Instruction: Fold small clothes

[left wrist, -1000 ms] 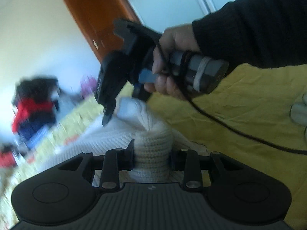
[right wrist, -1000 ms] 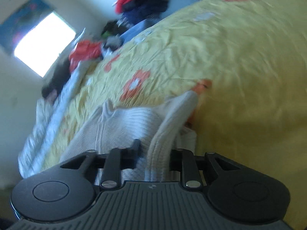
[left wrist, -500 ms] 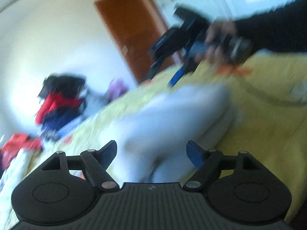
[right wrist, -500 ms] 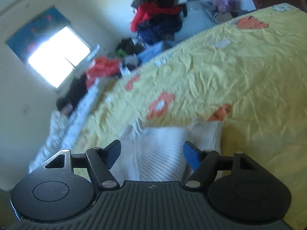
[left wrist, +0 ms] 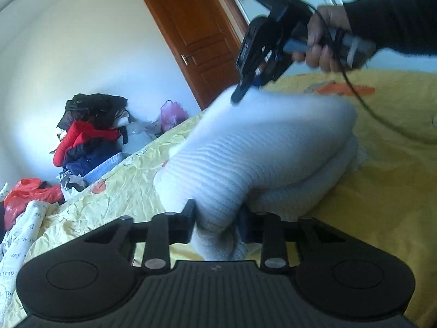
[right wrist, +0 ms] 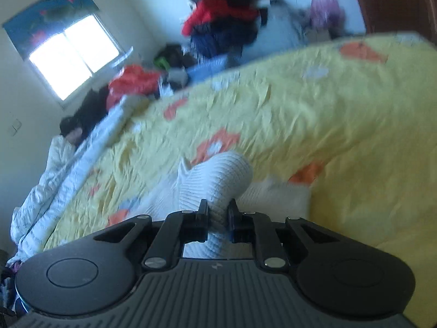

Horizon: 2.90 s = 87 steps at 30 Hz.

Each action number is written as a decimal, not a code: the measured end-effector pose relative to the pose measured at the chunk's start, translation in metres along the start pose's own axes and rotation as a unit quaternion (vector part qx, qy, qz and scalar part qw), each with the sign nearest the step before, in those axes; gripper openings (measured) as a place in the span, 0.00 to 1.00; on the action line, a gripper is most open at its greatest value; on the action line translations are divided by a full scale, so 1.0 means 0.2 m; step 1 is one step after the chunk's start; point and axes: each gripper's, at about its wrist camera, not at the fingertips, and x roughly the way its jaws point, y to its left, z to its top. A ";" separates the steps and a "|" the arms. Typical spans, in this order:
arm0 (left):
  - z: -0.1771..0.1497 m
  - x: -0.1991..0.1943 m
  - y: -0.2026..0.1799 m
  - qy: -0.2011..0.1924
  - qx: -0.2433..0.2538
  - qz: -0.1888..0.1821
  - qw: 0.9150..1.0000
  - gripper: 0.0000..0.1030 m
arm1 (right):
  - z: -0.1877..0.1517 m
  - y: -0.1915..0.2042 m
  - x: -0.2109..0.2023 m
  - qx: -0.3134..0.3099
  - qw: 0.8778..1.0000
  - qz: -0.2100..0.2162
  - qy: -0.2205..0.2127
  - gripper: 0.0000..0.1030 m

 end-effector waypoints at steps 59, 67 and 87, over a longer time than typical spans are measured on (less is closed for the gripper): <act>-0.16 0.86 0.74 0.151 -0.576 -0.258 0.761 0.84 | -0.39 -0.22 0.02 0.143 0.989 0.030 0.027 0.60; -0.03 0.72 0.86 0.121 -0.529 -0.228 0.808 0.47 | -0.29 -0.06 -0.05 0.128 0.989 0.080 -0.010 0.47; -0.12 0.52 1.19 0.053 -0.421 -0.009 0.905 0.65 | -0.02 0.10 0.34 0.093 0.993 0.011 -0.076 0.62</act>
